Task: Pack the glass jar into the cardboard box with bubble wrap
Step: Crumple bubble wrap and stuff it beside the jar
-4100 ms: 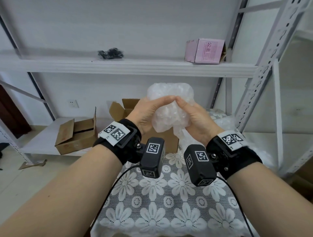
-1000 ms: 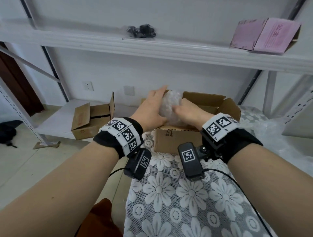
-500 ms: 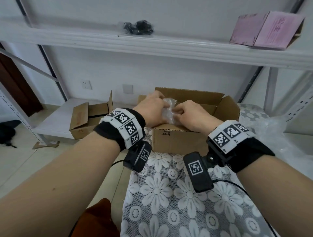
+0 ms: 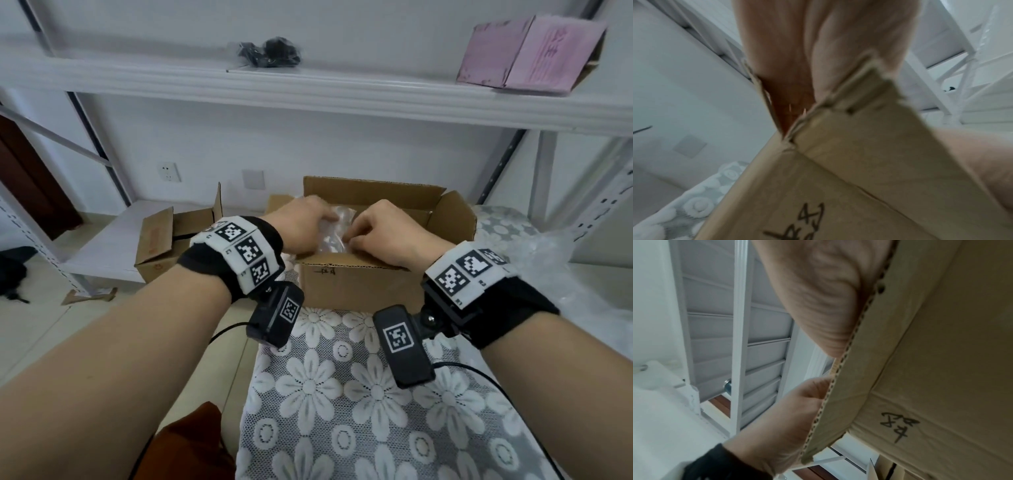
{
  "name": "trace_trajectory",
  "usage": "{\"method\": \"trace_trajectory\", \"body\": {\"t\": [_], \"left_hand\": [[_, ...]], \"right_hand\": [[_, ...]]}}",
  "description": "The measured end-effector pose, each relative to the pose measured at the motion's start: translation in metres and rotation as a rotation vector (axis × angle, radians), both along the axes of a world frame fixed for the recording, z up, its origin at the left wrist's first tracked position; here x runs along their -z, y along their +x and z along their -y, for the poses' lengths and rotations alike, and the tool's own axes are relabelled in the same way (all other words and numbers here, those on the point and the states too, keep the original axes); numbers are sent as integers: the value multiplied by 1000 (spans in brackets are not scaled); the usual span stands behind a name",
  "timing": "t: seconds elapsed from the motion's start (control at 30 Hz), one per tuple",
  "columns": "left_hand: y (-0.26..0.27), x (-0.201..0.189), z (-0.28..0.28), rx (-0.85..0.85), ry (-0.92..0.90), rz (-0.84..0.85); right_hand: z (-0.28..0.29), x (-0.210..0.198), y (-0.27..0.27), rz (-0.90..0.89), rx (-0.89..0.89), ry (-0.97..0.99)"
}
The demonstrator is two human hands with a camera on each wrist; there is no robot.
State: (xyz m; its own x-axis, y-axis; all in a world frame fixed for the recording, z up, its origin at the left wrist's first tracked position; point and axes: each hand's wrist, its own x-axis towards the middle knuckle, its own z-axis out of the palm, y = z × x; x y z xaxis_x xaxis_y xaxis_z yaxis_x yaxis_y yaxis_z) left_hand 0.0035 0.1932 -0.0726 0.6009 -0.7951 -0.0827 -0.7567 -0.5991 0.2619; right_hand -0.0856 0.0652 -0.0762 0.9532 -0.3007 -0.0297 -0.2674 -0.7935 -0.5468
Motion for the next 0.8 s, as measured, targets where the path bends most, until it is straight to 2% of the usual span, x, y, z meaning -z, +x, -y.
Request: {"method": "trace_trajectory", "body": {"t": [0.1,0.2,0.37,0.47,0.53,0.67,0.8], "left_hand": [[-9,-1,-1,56,-71,0],[-12,5,0,77,37,-11],[-16,3,7,62,118,-56],[-17,1,8,45,92,-63],[-19,2,8,34,58,-51],[-25,4,10,23,132,-27],[-28,2,15,-24,208,-18]], "right_hand": [[-4,2,-3,-39,-35,-61],[-9,4,-3,-98,-74,-104],[-7,5,-4,-185,-125,-51],[1,2,-9,-24,33,48],[6,2,-13,68,124,41],[4,9,-14,-105,88,-24],[6,5,-16,-153,12,29]]}}
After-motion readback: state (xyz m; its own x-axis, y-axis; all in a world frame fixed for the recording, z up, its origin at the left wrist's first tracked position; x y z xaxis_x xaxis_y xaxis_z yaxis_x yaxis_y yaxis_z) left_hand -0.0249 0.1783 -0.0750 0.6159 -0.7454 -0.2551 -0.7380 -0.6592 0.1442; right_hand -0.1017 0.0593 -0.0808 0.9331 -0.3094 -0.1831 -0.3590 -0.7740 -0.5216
